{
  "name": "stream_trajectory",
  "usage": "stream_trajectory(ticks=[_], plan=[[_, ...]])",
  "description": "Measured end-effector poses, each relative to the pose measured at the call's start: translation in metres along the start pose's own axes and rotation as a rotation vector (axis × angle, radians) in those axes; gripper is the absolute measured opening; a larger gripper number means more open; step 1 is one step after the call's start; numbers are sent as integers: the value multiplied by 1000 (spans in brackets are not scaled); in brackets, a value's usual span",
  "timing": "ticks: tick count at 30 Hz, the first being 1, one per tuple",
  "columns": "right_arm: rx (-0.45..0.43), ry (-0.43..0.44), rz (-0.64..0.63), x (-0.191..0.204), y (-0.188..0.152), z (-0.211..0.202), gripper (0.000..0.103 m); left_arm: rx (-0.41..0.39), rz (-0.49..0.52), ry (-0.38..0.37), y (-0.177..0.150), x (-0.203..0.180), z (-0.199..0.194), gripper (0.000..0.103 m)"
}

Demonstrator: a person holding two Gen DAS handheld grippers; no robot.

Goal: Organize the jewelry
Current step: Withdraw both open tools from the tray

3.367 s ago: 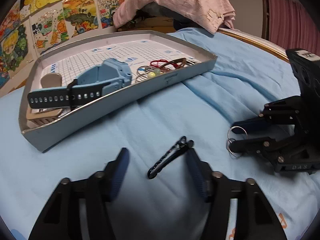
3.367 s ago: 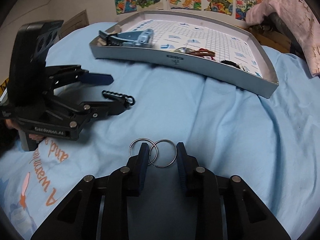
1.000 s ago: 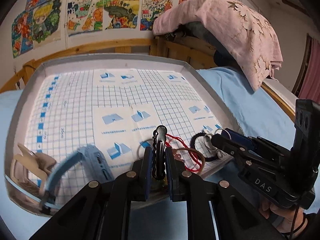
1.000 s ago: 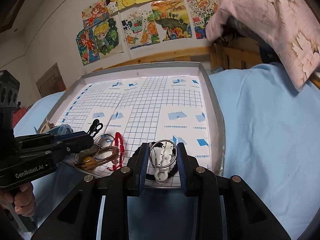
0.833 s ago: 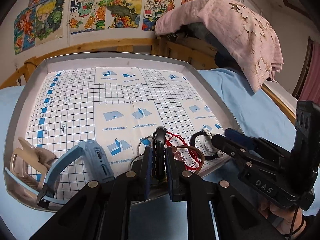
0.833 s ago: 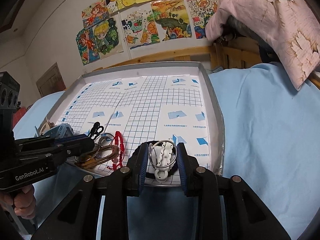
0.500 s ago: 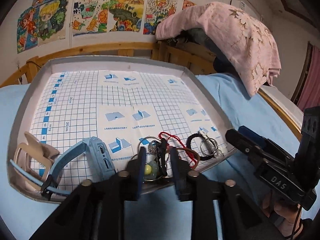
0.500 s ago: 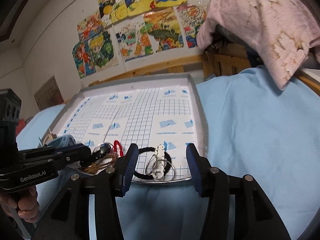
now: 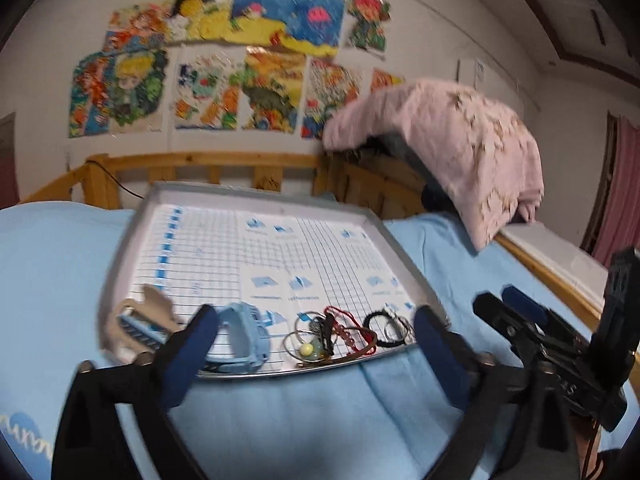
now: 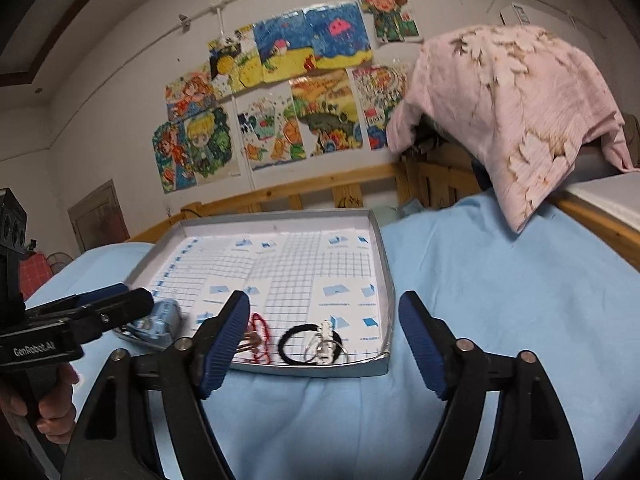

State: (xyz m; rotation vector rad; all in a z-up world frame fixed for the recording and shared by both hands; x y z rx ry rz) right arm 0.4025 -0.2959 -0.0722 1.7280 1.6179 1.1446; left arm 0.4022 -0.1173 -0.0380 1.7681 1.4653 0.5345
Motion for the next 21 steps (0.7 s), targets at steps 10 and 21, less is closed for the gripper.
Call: stream_trajectory(ticks=[10,21], plan=[[-116,43,-29,27,0,-71,101,-145,-7,65,-11,13,-77,103],[-214,67,-102,74,-16,-158,101,-225,-10,128,-40,17,-155,103]])
Point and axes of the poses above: each gripper's, at about its wrist camera, not at the fingertips, and z roughly the way its jaws point, x to its left, y to its top, the point moved 10 cm from there along z, roughly the way its jaws point, and after that the axes turned 14 degrees about x, right-handed, at the moved point
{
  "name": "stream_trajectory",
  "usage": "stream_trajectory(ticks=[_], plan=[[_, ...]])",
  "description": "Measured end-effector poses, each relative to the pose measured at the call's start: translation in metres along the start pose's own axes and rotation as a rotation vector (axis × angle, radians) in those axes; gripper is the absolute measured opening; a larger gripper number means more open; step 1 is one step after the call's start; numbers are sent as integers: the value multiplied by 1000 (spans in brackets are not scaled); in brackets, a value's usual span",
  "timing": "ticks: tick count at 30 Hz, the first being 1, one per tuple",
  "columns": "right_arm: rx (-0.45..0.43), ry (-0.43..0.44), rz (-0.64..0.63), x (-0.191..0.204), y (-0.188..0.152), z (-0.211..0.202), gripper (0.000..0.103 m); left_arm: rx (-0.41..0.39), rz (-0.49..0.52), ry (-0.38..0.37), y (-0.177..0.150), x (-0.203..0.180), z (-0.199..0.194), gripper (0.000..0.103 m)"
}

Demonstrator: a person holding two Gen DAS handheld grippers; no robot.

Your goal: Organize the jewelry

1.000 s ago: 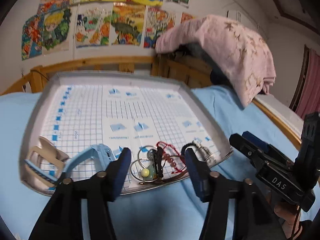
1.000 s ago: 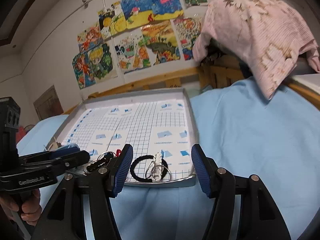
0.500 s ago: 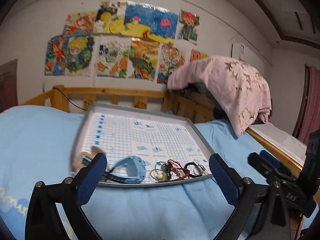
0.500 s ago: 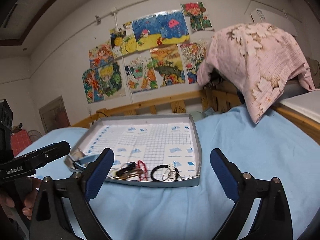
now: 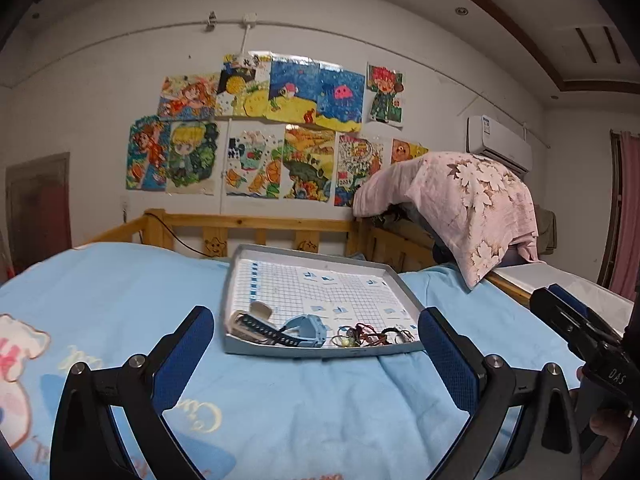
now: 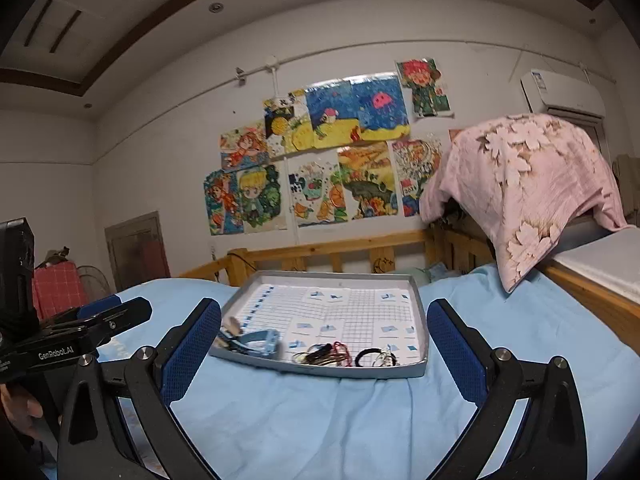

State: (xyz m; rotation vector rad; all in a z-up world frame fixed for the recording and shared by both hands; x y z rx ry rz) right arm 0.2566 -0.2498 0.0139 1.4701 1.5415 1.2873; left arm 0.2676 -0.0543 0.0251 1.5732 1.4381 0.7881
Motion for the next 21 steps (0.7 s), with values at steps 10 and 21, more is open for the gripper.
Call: stream_trajectory(ticks=[10,21], plan=[[-23,13,-22,23,-11,-55,101,-45,-20,40,-13,9,-52,103],[32,8,-31,34,-45,-71,101,-34,-25,87,-54,18,-67,103]])
Point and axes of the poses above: each gripper's, at about its wrist camera, not at the fingertips, and z roughly the way its jaws point, x to its left, y to its top, the point moved 10 cm from there along z, roughly the way its jaws point, and after that the axes turned 14 degrees about x, right-handed, at the moved point
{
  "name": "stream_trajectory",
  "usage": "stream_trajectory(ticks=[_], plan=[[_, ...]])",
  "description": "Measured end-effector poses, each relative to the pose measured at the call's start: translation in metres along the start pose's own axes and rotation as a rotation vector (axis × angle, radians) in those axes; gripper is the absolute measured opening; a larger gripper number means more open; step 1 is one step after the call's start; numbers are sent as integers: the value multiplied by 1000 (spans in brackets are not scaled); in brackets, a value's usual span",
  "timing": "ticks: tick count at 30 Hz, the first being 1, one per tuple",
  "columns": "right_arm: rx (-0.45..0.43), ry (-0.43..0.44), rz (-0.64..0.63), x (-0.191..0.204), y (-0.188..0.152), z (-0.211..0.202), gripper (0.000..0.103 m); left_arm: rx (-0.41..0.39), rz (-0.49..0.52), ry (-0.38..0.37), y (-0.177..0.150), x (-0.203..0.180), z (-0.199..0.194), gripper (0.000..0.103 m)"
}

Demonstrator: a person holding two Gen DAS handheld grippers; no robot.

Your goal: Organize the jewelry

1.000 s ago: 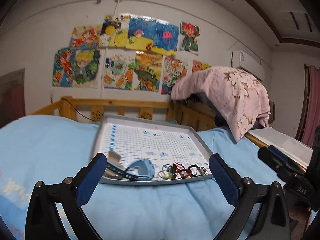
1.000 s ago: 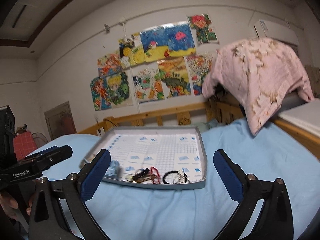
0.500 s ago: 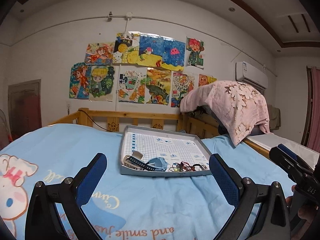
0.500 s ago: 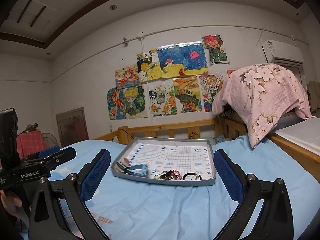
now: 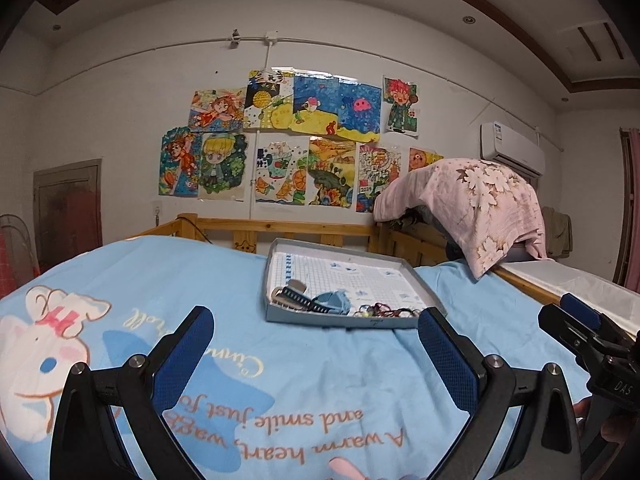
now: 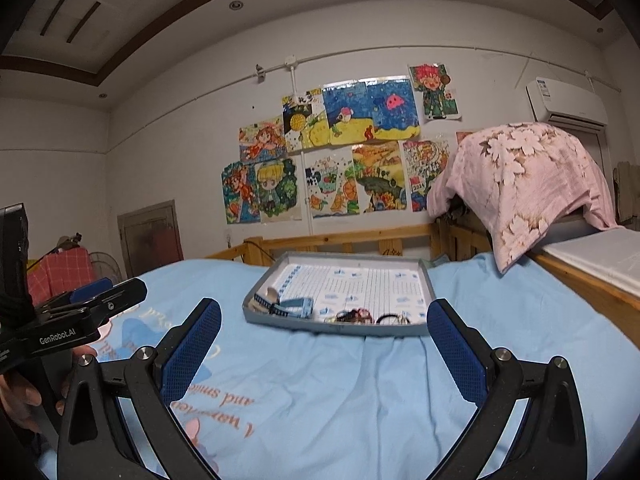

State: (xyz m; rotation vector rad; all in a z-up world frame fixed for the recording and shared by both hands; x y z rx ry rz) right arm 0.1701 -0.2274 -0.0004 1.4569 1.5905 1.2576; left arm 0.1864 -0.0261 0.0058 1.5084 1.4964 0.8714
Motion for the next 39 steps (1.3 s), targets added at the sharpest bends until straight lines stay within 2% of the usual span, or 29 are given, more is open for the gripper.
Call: stream_trajectory(ticks=[6,39], plan=[[30,-20,-24,4,-13,8,101,17,-19,-5,-8,6,5,103],[43,-17,-32,10,-13,15,101,18,-15,-7,-9,9,7,103]])
Point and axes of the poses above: each gripper's, at about its wrist camera, not at the fingertips, and z roughly the way its jaws point, x to its left, y to its top, the point moved 10 cm from there along z, roughly the way its jaws point, and after that the axes turned 14 degrees about x, right-handed, at the moved point
